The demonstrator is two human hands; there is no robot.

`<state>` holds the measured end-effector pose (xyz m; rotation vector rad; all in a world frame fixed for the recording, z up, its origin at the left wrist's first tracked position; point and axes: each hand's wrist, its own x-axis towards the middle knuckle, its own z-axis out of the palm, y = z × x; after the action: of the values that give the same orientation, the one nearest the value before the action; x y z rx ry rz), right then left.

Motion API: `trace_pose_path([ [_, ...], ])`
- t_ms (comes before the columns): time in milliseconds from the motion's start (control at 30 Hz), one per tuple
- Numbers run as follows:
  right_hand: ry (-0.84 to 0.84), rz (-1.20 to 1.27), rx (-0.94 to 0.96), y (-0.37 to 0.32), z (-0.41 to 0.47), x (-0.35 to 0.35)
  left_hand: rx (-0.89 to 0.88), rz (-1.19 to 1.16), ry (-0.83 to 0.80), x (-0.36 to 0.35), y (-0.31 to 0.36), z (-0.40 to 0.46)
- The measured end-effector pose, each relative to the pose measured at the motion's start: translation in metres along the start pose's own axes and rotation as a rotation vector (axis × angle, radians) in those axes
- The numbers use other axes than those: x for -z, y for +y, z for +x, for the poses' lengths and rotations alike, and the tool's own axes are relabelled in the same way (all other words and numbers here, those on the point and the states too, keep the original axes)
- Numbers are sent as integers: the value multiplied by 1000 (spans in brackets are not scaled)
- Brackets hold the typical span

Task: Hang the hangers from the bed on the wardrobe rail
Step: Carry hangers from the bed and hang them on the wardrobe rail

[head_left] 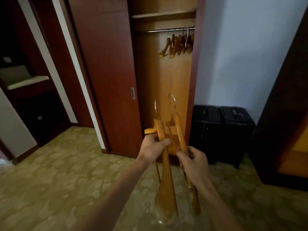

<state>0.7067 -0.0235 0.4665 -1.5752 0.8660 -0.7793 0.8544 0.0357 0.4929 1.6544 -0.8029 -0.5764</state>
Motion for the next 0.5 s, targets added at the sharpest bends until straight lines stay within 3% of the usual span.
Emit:
trace_pose_path([
  [500,-21,2,95,-35,332,-111,-80,11,5,72,9,339],
])
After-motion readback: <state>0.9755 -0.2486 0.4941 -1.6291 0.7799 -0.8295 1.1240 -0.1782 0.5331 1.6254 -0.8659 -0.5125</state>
